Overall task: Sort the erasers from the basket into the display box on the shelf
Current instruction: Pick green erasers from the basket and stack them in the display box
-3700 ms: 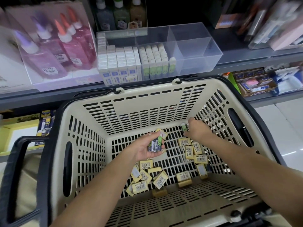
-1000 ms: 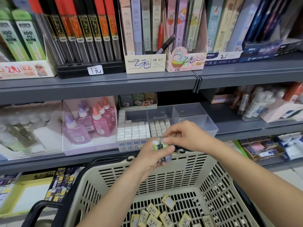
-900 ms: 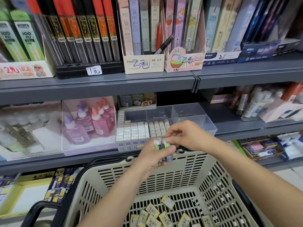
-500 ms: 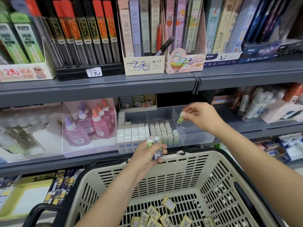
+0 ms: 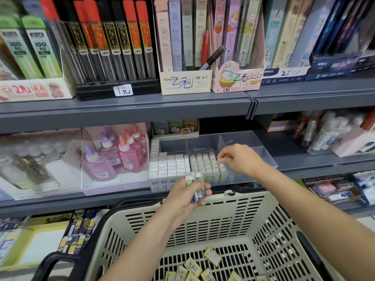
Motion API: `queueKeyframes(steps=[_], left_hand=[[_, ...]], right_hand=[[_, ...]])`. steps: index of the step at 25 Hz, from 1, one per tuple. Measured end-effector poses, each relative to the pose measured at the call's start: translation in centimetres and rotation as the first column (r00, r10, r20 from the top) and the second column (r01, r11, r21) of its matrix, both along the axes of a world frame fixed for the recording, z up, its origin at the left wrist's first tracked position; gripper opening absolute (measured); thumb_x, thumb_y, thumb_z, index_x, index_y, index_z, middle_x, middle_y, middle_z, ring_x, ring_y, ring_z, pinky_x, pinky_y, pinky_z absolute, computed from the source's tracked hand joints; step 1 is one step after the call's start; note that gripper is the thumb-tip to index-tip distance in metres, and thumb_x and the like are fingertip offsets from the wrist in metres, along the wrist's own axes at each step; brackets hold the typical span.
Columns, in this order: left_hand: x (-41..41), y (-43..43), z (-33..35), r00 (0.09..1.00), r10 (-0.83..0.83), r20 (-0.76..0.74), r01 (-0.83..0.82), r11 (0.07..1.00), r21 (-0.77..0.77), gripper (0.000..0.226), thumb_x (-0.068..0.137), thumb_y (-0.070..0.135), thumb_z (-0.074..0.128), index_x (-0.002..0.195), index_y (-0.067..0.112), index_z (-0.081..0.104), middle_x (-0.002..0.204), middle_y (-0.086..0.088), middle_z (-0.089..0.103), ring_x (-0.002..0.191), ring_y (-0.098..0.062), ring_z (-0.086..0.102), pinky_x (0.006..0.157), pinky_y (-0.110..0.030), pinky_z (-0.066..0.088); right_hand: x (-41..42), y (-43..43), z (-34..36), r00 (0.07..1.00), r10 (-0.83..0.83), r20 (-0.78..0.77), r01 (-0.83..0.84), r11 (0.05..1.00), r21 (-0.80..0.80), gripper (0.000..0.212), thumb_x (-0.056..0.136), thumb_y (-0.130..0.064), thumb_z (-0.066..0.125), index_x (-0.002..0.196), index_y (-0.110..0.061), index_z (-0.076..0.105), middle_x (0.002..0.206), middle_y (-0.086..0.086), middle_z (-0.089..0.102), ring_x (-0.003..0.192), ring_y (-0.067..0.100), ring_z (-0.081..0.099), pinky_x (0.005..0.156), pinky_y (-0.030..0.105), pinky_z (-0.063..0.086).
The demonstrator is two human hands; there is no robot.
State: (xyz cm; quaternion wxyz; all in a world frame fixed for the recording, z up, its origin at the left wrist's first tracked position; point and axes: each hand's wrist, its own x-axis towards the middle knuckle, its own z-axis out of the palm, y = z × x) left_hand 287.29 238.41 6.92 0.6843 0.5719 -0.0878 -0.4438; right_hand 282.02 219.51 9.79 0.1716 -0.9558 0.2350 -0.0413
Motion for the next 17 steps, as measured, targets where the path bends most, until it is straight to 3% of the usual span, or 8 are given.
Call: queueKeyframes(steps=[7,12,15,17], left_hand=[[-0.1,-0.2,0.6,1.0,0.007,-0.023,-0.007,1.0,-0.011,0.013,0.091,-0.001,0.05,0.098,0.008,0.056,0.077,-0.009,0.071,0.068,-0.016,0.07,0.044,-0.02,0.047],[-0.3,-0.4,0.9,1.0,-0.004,-0.018,0.004,1.0,0.006,0.014,0.091,-0.002,0.049,0.098,0.006,0.057,0.081,-0.01,0.071,0.069,-0.015,0.069,0.046,-0.02,0.048],[-0.4,-0.6,1.1,1.0,-0.023,-0.009,0.023,1.0,-0.01,0.016,0.09,-0.002,0.051,0.103,0.003,0.058,0.08,-0.009,0.072,0.069,-0.014,0.069,0.048,-0.019,0.05],[-0.5,-0.8,1.2,1.0,-0.024,-0.008,0.023,1.0,-0.02,0.017,0.09,-0.001,0.052,0.104,0.004,0.058,0.084,-0.011,0.07,0.07,-0.014,0.069,0.049,-0.019,0.05]], right_hand=[[0.0,-0.5,0.2,1.0,0.01,-0.024,-0.009,0.999,0.04,0.014,0.09,-0.027,0.058,0.099,-0.024,0.069,0.104,-0.003,0.07,0.1,0.018,0.062,0.091,0.036,0.048],[-0.1,-0.4,0.7,0.996,0.045,-0.079,-0.047,0.998,-0.029,0.022,0.095,-0.025,0.049,0.108,-0.024,0.067,0.113,-0.003,0.067,0.107,0.02,0.059,0.095,0.038,0.045],[-0.8,0.0,1.4,0.999,0.029,0.017,-0.028,0.997,-0.066,0.025,0.095,-0.025,0.049,0.111,-0.021,0.067,0.114,-0.002,0.067,0.106,0.019,0.06,0.094,0.036,0.046],[-1.5,0.8,1.8,0.988,0.059,0.14,-0.068,0.996,0.059,0.022,0.093,-0.024,0.054,0.109,-0.02,0.069,0.109,-0.005,0.068,0.098,0.011,0.06,0.085,0.026,0.047]])
